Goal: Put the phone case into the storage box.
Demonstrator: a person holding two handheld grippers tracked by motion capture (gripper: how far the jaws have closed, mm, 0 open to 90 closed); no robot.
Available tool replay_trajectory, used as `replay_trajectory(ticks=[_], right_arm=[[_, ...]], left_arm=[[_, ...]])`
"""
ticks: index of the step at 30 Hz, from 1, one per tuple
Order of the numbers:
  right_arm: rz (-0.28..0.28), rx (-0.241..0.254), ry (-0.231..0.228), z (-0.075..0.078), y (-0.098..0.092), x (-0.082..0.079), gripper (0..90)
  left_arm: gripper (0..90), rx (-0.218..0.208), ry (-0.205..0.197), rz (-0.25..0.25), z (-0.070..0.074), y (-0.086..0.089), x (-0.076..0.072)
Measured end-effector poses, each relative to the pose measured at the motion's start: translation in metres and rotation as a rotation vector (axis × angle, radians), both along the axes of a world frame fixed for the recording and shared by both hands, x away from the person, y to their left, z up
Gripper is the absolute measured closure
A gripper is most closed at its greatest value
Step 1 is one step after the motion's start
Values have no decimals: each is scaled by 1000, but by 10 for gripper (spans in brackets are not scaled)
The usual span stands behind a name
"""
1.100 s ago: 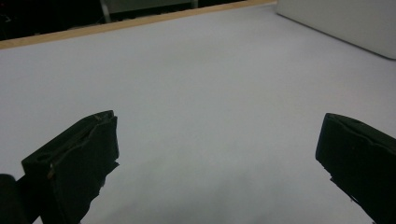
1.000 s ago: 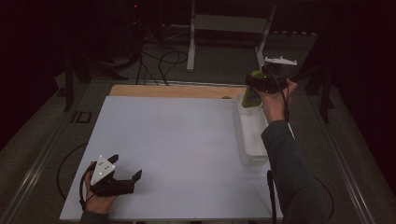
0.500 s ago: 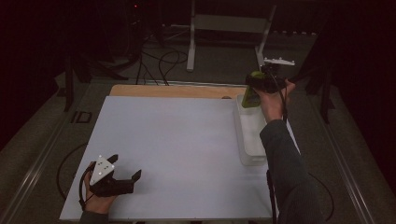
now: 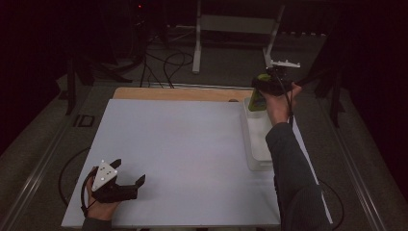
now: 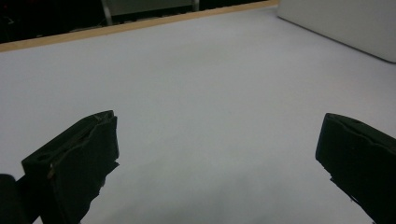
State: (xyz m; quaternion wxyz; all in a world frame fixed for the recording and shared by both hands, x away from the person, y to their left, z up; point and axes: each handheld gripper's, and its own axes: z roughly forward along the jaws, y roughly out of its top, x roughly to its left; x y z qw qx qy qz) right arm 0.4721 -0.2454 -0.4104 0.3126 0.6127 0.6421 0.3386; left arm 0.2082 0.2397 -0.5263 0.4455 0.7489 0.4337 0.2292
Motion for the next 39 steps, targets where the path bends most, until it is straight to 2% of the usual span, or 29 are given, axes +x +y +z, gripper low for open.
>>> replay_trajectory(ticks=[39], right_arm=[[-45, 16, 29, -19, 2, 14, 158]], left_arm=[[0, -6, -1, -7, 0, -2, 0]])
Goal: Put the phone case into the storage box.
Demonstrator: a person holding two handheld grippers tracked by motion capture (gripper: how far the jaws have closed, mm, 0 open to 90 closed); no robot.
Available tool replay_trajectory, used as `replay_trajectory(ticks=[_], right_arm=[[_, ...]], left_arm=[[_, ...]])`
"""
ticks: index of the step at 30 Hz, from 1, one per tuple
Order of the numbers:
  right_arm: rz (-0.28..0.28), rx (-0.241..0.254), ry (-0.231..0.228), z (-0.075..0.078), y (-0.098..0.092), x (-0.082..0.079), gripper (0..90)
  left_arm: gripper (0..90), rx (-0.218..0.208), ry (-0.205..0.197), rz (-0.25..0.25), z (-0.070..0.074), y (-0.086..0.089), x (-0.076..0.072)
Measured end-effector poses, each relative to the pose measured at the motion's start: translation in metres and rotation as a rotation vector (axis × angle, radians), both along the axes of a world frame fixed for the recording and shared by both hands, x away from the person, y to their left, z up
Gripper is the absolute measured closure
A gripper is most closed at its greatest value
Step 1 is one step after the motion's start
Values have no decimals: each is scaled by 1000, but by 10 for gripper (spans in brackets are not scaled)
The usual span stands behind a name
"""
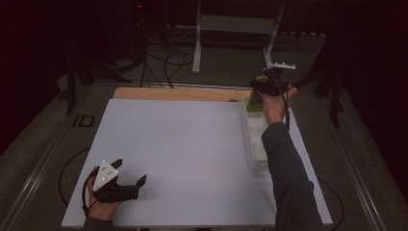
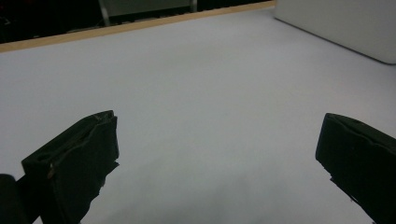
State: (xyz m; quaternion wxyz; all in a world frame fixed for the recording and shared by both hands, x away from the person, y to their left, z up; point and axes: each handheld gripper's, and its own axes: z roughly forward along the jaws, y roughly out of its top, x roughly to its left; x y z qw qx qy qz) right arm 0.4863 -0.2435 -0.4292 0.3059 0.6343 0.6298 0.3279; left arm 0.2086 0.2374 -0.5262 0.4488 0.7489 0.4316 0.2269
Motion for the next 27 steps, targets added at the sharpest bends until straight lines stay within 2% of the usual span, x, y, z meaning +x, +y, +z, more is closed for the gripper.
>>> replay_trajectory(ticks=[16, 27], right_arm=[[-16, -4, 18, -6, -1, 2, 158], [-15, -3, 43, -21, 1, 2, 157]], left_arm=[[0, 5, 5, -9, -1, -2, 1], [0, 4, 5, -10, -2, -3, 1]])
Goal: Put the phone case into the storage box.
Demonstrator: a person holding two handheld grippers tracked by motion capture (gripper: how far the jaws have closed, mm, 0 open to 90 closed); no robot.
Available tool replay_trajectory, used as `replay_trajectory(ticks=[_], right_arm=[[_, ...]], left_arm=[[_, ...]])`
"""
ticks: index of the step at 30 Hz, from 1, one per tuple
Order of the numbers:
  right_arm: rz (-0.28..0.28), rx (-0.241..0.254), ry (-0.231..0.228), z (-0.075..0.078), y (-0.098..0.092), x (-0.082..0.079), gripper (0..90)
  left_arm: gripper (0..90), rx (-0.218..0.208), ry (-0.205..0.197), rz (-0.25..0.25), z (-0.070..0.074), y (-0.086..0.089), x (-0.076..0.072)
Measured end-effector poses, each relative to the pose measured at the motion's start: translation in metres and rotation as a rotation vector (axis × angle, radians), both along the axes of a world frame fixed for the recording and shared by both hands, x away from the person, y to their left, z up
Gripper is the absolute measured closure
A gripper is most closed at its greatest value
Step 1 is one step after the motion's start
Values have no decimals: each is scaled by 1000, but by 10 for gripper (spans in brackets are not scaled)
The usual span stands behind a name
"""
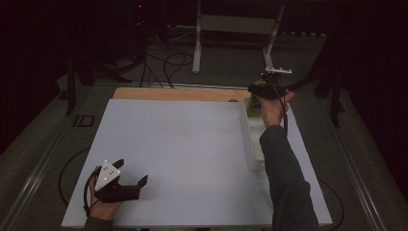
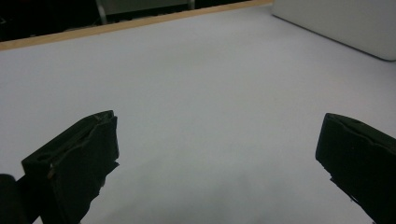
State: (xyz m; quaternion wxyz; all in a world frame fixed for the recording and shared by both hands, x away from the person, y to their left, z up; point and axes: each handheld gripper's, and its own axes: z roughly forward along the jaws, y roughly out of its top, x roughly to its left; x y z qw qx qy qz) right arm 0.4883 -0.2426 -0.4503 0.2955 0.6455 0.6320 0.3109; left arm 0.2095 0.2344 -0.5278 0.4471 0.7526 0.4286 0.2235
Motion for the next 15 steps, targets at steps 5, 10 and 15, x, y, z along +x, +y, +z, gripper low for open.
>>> replay_trajectory(ticks=[5, 10, 15], right_arm=[[-1, -3, 12, -6, 3, 0, 156], [-5, -15, 19, -10, 4, -1, 156], [-12, -14, 31, -15, 2, -1, 156]], left_arm=[[0, 1, -2, 0, 0, 0, 0], [0, 0, -2, 0, 0, 0, 0], [0, 2, -2, -1, 0, 0, 0]])
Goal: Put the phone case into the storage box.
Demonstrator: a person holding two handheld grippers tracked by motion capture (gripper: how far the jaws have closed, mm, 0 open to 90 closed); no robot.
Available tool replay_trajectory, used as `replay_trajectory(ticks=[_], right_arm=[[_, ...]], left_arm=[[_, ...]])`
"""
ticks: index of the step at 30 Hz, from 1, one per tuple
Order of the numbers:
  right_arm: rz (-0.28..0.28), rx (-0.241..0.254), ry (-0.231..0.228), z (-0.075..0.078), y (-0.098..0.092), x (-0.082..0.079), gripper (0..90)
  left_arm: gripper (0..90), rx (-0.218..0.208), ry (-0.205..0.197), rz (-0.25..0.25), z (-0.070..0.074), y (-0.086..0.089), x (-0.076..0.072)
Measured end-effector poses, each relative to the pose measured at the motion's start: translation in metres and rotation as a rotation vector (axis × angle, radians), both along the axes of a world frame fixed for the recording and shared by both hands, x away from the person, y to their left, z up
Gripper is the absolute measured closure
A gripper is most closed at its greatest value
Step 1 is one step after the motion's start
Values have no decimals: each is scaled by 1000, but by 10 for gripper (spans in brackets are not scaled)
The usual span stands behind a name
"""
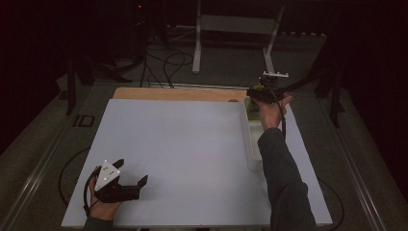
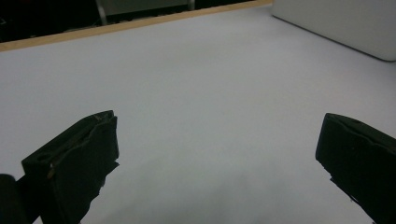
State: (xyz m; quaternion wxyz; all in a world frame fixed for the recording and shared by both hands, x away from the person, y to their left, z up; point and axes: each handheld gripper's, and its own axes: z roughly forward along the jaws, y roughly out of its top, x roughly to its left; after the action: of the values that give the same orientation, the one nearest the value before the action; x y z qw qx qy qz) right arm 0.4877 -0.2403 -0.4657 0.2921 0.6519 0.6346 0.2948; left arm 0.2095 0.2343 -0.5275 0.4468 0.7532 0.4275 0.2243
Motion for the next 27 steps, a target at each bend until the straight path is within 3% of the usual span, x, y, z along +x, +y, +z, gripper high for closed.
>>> replay_trajectory(ticks=[2, 7, 27], right_arm=[[5, -36, 9, -2, 2, 1, 155], [10, -48, 11, -4, 4, 2, 155], [-10, -36, 63, -15, 4, 7, 153]], left_arm=[[0, 1, 1, -1, 0, 0, 0], [0, -1, 1, 1, 0, 0, 0], [0, -8, 0, 4, 0, 1, 0]])
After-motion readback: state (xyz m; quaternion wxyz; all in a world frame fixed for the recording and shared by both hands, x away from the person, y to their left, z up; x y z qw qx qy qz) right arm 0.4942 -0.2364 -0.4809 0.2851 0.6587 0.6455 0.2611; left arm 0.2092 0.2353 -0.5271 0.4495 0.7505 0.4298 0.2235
